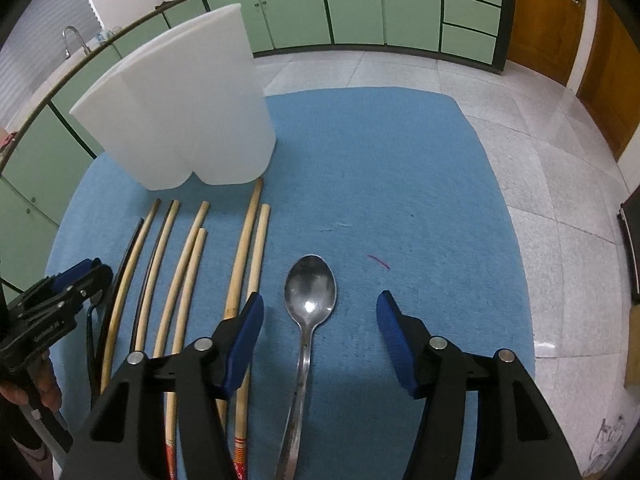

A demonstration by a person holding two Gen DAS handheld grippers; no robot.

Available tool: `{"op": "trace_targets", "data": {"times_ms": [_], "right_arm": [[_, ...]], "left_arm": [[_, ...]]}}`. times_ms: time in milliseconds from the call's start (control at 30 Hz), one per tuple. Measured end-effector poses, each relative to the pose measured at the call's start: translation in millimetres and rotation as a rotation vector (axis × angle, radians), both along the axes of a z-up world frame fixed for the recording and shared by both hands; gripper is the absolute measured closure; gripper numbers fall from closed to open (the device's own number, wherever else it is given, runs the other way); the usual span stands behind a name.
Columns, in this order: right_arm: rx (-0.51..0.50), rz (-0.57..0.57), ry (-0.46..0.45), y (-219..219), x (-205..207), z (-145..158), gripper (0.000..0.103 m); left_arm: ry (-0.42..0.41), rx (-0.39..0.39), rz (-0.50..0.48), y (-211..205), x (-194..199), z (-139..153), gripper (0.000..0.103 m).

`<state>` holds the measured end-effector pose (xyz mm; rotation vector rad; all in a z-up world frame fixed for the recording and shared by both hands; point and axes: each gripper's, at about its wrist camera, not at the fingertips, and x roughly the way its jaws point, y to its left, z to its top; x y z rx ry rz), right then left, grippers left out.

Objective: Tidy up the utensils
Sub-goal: 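Close the right tool on the metal spoon while the left tool grasps the black spoon, then lift both spoons and drop each into a holder compartment, opening both tools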

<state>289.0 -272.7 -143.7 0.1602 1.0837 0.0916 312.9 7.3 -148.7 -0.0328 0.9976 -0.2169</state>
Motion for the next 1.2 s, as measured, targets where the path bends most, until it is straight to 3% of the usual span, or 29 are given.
{"op": "trace_targets", "data": {"times_ms": [67, 233, 367, 400, 500, 633, 867, 1200], "right_arm": [[-0.003, 0.002, 0.004, 0, 2, 1, 0.045], [-0.005, 0.003, 0.016, 3, 3, 2, 0.051], [-0.014, -0.001, 0.031, 5, 8, 2, 0.065], [-0.011, 0.008, 0.034, 6, 9, 3, 0.074], [-0.026, 0.016, 0.026, 9, 5, 5, 0.075], [-0.009, 0.003, -0.038, 5, -6, 17, 0.075], [-0.001, -0.023, -0.242, -5, -36, 61, 0.075], [0.041, -0.017, -0.437, -10, -38, 122, 0.075]], "left_arm": [[0.001, -0.001, -0.011, -6, 3, 4, 0.070], [-0.001, 0.013, -0.031, -16, 5, 10, 0.071], [-0.007, -0.012, -0.030, -13, 3, 14, 0.071], [-0.010, -0.013, -0.031, -13, 3, 15, 0.071], [-0.046, -0.022, -0.041, -10, -4, 19, 0.071], [-0.131, -0.041, -0.043, -8, -17, 32, 0.071], [-0.386, -0.038, -0.027, -6, -44, 78, 0.072], [-0.590, -0.059, -0.008, -13, -45, 126, 0.072]]}}
